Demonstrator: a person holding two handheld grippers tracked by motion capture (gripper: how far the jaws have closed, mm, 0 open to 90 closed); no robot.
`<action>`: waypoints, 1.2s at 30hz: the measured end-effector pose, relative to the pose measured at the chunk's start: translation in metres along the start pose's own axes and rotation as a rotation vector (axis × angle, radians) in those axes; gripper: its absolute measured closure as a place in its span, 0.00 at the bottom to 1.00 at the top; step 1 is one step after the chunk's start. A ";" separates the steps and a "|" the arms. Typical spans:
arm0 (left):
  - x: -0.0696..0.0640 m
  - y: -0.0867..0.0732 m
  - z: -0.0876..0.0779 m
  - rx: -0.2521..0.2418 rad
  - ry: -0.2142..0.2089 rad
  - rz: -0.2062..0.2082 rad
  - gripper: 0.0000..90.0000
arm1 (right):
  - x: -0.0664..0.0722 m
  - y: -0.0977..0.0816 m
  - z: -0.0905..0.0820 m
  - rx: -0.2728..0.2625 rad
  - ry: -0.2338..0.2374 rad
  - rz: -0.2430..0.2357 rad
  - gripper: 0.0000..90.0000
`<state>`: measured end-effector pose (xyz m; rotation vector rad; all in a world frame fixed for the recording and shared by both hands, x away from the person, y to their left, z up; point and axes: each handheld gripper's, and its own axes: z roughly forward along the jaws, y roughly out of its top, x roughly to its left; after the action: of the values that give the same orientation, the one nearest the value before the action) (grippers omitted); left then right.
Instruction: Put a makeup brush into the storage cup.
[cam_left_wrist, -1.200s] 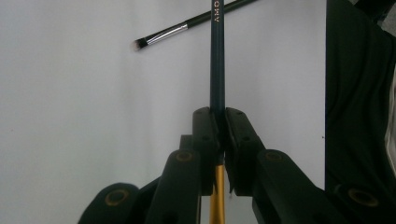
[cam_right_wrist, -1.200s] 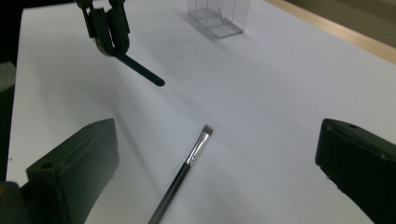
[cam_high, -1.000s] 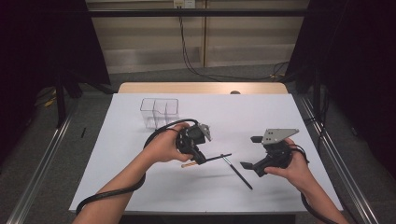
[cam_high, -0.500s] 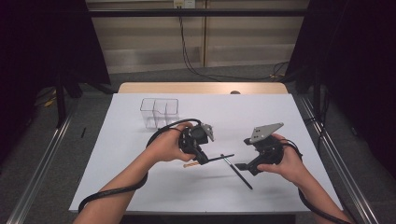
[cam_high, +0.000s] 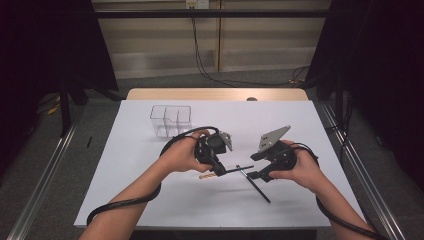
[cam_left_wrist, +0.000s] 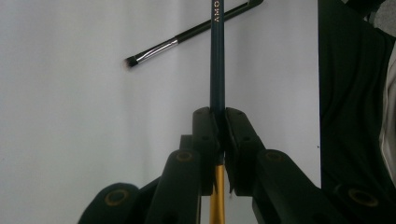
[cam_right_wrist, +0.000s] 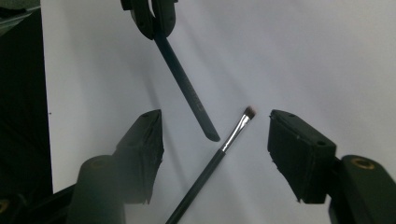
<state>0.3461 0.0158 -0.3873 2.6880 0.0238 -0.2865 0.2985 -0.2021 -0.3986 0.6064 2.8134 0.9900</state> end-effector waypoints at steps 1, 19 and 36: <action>0.000 0.001 0.000 0.004 -0.004 0.003 0.93 | 0.000 0.001 0.000 0.004 0.004 -0.002 0.44; 0.001 0.006 0.002 0.006 -0.013 0.018 0.93 | 0.001 0.012 0.007 0.022 0.031 -0.079 0.70; 0.000 0.012 0.001 -0.022 -0.035 0.029 0.93 | 0.007 0.015 0.021 0.052 0.083 -0.166 0.86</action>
<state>0.3471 0.0050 -0.3829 2.6585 -0.0221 -0.3224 0.3014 -0.1763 -0.4057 0.3370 2.9123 0.9342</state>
